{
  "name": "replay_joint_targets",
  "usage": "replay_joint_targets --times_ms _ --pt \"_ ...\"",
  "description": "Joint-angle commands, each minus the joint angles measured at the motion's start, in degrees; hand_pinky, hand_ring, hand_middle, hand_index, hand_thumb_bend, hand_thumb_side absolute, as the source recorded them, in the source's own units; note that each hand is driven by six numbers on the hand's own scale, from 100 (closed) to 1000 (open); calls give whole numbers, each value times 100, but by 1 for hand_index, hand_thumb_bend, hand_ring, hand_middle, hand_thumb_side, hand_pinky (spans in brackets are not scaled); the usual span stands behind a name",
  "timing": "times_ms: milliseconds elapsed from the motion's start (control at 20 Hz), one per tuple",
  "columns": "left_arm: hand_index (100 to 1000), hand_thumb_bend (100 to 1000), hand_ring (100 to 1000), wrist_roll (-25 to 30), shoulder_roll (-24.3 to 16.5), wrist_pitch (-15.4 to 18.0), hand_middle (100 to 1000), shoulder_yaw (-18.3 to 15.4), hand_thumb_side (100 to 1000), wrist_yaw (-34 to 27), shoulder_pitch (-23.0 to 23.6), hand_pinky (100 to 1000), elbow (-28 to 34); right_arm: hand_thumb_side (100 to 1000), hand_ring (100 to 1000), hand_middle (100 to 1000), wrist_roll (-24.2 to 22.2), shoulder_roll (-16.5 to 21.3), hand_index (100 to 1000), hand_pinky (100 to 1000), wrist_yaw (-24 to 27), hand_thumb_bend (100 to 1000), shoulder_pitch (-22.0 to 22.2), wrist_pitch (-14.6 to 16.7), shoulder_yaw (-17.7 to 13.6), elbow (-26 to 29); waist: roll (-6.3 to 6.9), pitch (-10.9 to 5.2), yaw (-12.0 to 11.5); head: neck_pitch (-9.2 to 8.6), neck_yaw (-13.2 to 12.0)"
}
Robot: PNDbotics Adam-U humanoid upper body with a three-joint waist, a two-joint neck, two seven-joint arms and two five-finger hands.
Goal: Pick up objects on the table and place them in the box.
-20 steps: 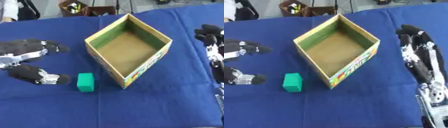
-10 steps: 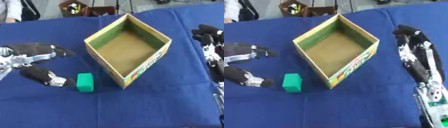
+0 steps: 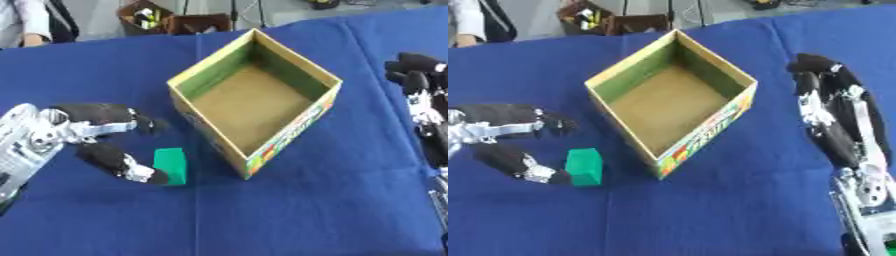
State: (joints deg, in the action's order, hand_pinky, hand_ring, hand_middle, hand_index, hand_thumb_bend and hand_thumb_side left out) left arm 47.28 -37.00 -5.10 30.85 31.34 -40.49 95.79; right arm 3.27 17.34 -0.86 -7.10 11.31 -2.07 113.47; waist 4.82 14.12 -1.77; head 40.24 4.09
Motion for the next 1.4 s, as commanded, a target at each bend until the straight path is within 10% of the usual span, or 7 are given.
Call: replay_joint_targets --times_ms 50,1400 --pt "1000 683 841 25 25 44 829 5 855 93 -131 733 -147 574 827 665 -23 30 799 851 29 100 -62 -4 6 112 -20 -76 9 -67 -24" --pt "860 601 776 -604 494 862 677 198 846 1359 -242 647 -961 575 826 657 -92 -68 788 857 1 100 -71 -65 6 112 -16 8 72 -71 -86"
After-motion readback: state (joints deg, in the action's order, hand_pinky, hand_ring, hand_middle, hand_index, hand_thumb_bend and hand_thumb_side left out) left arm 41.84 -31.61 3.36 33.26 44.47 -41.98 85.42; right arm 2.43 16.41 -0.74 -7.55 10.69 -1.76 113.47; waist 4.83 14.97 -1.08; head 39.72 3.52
